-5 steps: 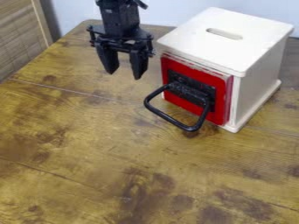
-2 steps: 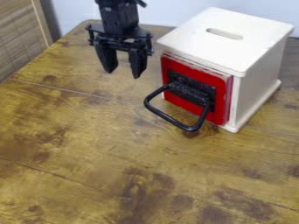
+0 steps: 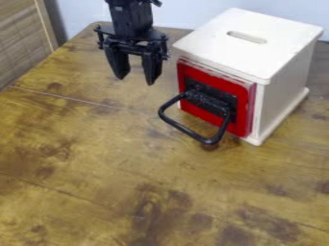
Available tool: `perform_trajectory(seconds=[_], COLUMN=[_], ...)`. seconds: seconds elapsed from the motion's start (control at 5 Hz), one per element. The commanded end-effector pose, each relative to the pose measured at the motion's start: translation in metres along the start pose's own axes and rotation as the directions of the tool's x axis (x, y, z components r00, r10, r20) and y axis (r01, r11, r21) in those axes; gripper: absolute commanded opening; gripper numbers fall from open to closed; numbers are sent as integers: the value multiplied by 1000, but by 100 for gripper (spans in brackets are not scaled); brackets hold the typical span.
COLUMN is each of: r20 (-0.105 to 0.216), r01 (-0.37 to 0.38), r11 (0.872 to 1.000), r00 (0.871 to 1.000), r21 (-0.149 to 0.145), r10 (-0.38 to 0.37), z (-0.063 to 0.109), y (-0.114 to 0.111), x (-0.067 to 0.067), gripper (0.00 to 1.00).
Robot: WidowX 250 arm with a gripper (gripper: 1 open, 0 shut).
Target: Close the drawer
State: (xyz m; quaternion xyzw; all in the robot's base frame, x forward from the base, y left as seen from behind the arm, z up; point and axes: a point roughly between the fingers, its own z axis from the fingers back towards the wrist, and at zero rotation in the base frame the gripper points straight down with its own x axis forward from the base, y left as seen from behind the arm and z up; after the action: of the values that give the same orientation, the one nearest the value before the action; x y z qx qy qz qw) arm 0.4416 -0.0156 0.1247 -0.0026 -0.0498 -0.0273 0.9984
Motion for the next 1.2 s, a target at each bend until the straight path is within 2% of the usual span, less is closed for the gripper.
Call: perform_trajectory(seconds=[0.0, 0.4, 0.6, 1.0], r20=[79, 56, 58, 76], r01=[4, 9, 14, 16], r11=[1000, 1000, 1000, 1000], r00=[997, 998, 998, 997], r21=[8, 8, 10, 13], r10=[-4, -10, -14, -17], z=[24, 17, 15, 26], y=[0, -2, -4, -4], x=[6, 5, 4, 5], gripper=[100, 100, 100, 100])
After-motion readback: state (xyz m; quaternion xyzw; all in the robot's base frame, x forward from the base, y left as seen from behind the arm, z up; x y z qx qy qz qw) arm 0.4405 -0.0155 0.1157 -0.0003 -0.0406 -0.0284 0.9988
